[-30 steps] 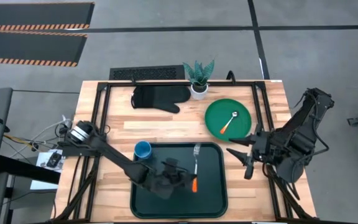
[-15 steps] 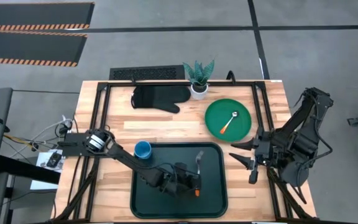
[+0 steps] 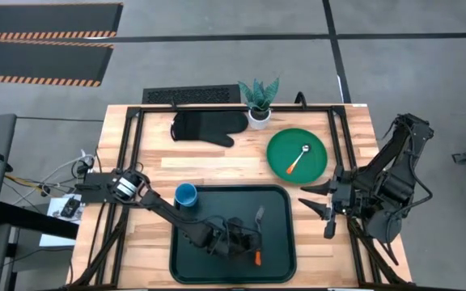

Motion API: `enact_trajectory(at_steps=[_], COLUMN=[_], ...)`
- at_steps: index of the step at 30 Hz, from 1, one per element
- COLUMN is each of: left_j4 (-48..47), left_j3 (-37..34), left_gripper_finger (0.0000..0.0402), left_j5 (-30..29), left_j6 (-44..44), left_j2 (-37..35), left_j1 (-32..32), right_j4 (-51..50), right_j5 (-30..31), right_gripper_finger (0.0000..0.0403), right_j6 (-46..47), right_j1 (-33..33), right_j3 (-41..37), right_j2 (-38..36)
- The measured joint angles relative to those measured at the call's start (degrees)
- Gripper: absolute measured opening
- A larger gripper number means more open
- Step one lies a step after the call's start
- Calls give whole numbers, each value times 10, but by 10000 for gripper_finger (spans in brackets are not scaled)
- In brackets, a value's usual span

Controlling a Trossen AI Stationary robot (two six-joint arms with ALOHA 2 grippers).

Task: Pick and place plate/cup/fork/spoon on tray
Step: Put the orange fork on the bottom right of the serving tray

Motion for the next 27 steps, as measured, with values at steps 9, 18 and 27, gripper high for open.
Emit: enact_trajectory(at_steps=[9,18,27], left_j4=[12,19,6], left_j3=[-2,-4,-4], left_gripper_finger=[0,0,0], left_j5=[17,56,75], left_j6=[-69,-103,-100], left_j2=[10,9,9], left_j1=[-11,-9,0], right_j4=[-6,-5,-5], right_j5=[2,3,3], right_gripper_finger=[163,163,163], right_j6=[0,0,0], right_j1=[0,0,0], right_j3=[0,0,0], right_j2=[0,0,0])
